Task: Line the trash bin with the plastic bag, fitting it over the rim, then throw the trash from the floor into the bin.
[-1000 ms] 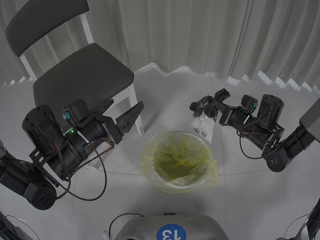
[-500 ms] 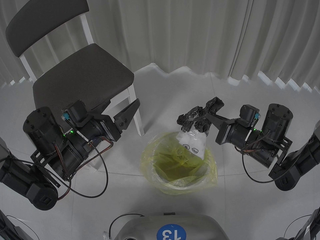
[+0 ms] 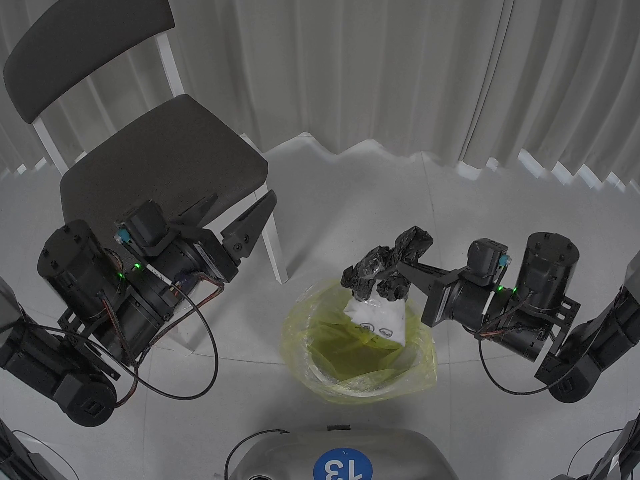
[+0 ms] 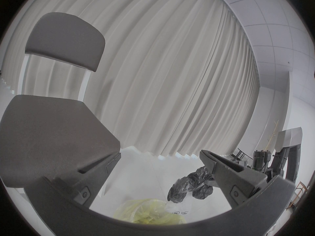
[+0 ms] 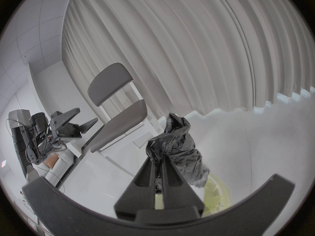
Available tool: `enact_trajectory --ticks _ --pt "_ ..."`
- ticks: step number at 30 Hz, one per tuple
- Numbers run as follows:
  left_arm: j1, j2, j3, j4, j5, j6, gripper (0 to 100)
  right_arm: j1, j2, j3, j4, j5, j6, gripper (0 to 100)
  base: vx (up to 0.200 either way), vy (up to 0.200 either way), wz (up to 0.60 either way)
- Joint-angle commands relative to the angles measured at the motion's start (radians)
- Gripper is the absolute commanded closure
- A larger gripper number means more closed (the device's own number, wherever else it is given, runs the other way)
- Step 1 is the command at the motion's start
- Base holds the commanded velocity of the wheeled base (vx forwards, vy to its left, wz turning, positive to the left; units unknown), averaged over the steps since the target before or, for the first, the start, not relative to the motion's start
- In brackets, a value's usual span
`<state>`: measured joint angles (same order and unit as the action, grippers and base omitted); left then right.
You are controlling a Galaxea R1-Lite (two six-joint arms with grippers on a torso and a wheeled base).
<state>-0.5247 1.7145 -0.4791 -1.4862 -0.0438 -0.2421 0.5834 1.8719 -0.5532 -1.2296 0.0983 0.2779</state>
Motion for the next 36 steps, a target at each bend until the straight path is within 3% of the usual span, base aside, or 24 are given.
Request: enact_trajectory --ticks 1,10,36 --pt "0.003 0.002 0.001 -0.002 0.001 -0.003 0 0.015 0.072 0.016 -0.004 0.006 0.0 100 0.0 0.0 0.0" --pt "0.008 0.001 0.001 -0.005 0.001 -0.005 0 0.016 0.179 0.012 -0.016 0.043 0.001 100 0.0 0.0 0.0" --pt "0.006 0.01 0.001 -0.005 0.001 -0.005 0 -0.01 0.366 -0.031 -0.088 0.066 0.006 100 0.0 0.0 0.0"
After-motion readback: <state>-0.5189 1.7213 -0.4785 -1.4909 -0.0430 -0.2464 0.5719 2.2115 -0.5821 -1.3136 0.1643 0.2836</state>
